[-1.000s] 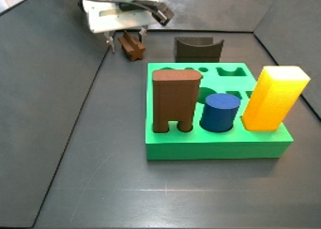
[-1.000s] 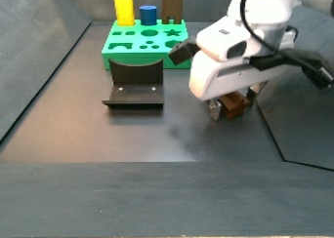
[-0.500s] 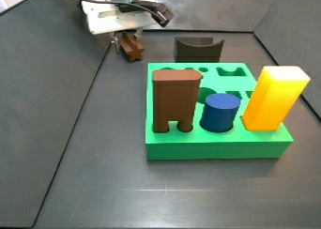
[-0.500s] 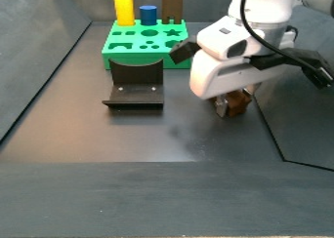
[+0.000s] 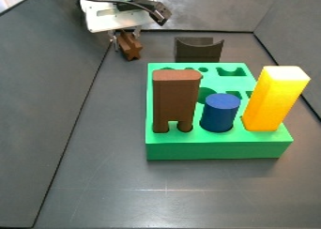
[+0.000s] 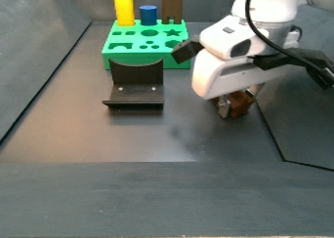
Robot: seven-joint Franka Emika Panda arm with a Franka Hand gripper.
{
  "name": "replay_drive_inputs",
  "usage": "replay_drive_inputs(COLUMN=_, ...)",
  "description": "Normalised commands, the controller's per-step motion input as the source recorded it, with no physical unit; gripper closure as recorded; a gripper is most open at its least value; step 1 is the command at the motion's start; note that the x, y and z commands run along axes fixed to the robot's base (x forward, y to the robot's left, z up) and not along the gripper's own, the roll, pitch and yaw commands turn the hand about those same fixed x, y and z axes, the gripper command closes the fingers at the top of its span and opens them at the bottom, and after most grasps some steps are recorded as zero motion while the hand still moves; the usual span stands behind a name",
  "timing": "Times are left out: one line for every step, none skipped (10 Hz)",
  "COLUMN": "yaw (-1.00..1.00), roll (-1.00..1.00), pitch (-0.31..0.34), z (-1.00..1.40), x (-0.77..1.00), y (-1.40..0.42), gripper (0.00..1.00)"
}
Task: Pick up the star object. Move up. Place the star object on the fixture. Regrasp the star object. Move to above the board. Insert the star object.
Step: Pick up the star object, then move up, then place the star object on the fixture.
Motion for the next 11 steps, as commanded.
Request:
replay_drive_inputs(yaw=0.0, roll=0.0, pitch=0.0, z=0.0, x=0.0, y=0.0, gripper=1.0)
replay_drive_inputs(yaw=0.0, roll=0.0, pitch=0.0, z=0.83, x=0.0, y=0.0, gripper=1.0)
replay_drive_inputs(yaw=-0.03, roll=-0.01, pitch=-0.034, z=0.87, x=0.09, y=-0.08, gripper=1.0)
replay_drive_inputs(yaw=-0.02, roll=-0.01, pitch=-0.004, z=0.79, x=0.04, y=-0.07, gripper=1.0)
replay_drive_inputs(yaw=-0.01, roll=0.0, pitch=0.012, z=0.68, x=0.02, y=-0.04, gripper=1.0)
replay_drive_inputs(yaw=-0.01, roll=0.01, pitch=0.031, z=0.51, x=0.0, y=-0.02, gripper=1.0)
replay_drive_inputs(yaw=-0.02, roll=0.02, pitch=0.039, z=0.38, x=-0.01, y=-0.01, gripper=1.0)
replay_drive_inputs(yaw=-0.02, roll=0.03, pitch=0.041, z=0.24, x=-0.02, y=-0.01, gripper=1.0)
replay_drive_inputs(yaw=0.0, roll=0.0, pitch=0.0, z=1.0, x=0.0, y=0.0, gripper=1.0)
replay_drive_inputs(yaw=0.0, roll=0.01, pitch=0.002, z=1.0, x=0.0, y=0.0, gripper=1.0)
replay_drive_inputs(yaw=0.0, roll=0.01, pitch=0.014, z=1.0, x=-0.01, y=0.0, gripper=1.0)
